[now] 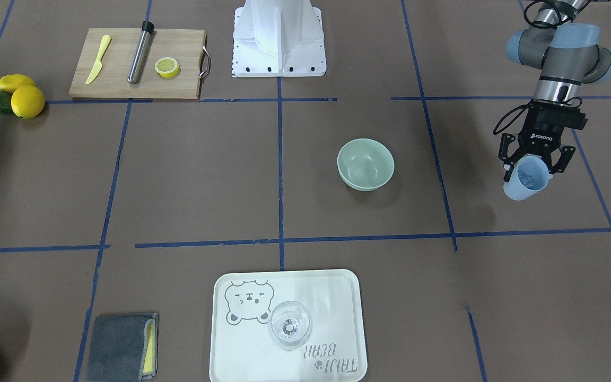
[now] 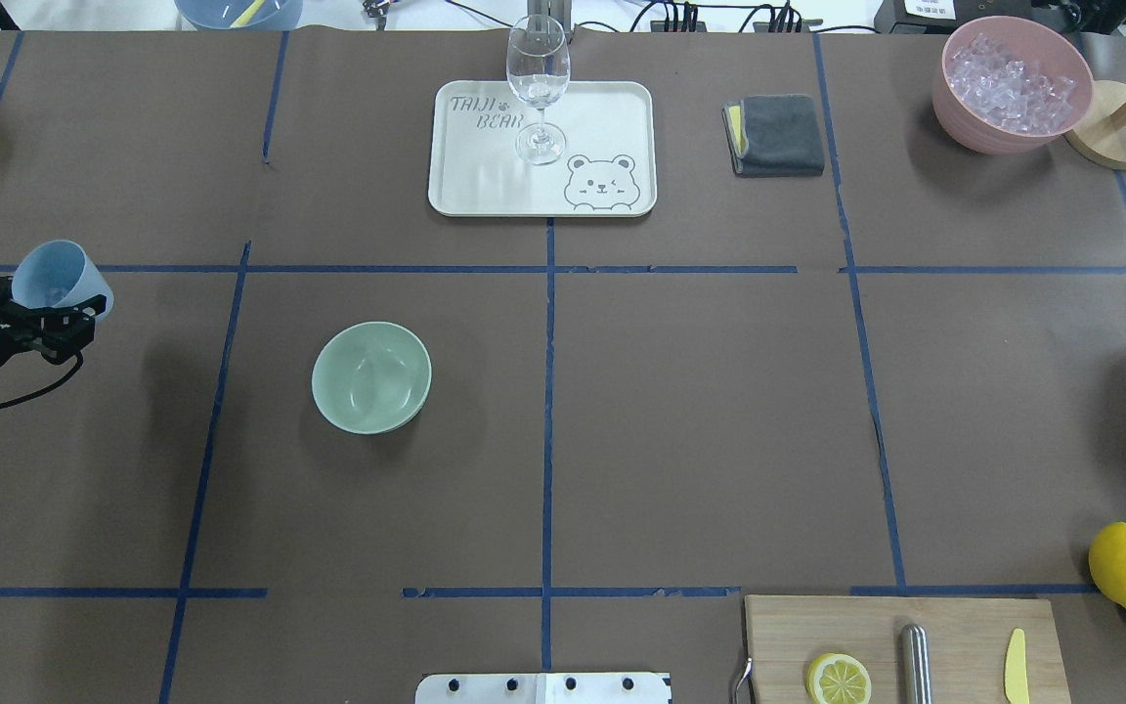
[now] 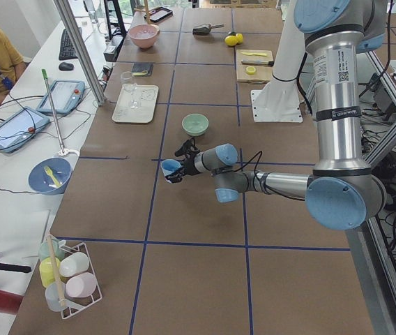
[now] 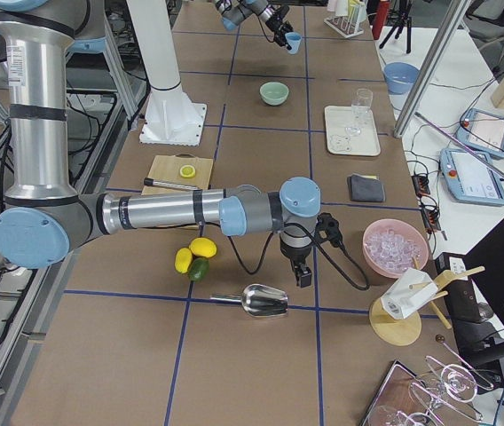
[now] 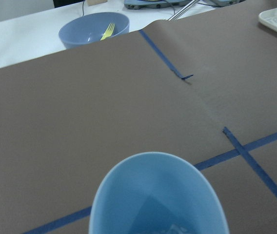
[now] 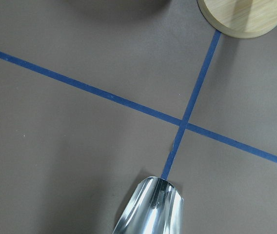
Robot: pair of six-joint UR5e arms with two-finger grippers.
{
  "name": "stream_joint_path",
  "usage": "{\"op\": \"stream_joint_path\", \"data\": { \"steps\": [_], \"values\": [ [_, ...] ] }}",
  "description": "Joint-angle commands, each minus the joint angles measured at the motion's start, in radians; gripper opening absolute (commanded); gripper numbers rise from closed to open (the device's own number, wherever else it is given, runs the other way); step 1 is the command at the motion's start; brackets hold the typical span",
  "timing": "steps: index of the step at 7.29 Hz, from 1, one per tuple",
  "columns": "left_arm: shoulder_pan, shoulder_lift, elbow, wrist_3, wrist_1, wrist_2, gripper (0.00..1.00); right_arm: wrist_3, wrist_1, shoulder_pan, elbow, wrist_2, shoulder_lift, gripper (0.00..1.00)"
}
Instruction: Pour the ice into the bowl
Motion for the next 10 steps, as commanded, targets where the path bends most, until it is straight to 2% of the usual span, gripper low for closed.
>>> {"op": "stream_joint_path", "data": {
  "steps": [1,2,3,4,5,7,8,9,10],
  "values": [
    [-0.015,-0.061,-0.031,0.203,0.039,-0.012,0.05,0.0,0.0,0.002,-0.002,0.0,-0.008,1.0],
    [-0.018,-0.138,-0.051,0.209,0.106,-0.012,0.02,-0.002,0.0,0.0,-0.004,0.0,-0.011,1.0],
    [-0.019,-0.184,-0.071,0.205,0.157,-0.013,0.02,-0.002,0.0,0.002,-0.006,0.0,-0.014,1.0],
    [-0.019,-0.186,-0.109,0.203,0.16,-0.003,0.0,-0.002,0.0,0.002,-0.004,0.0,-0.021,1.0],
    [-0.007,-0.192,-0.116,0.212,0.163,0.052,0.0,-0.002,0.0,0.006,-0.004,0.0,-0.028,1.0],
    [0.129,-0.22,-0.104,0.403,0.165,0.39,0.0,0.0,-0.002,0.009,-0.006,0.0,-0.036,1.0],
    [0.155,-0.227,-0.094,0.427,0.174,0.422,0.0,0.0,-0.002,0.012,-0.006,0.0,-0.042,1.0],
    [0.157,-0.252,-0.105,0.462,0.271,0.426,0.0,0.0,-0.002,0.017,-0.006,0.0,-0.042,1.0],
    [0.166,-0.305,-0.097,0.498,0.366,0.473,0.0,0.0,-0.002,0.02,-0.006,-0.002,-0.042,1.0]
  ]
}}
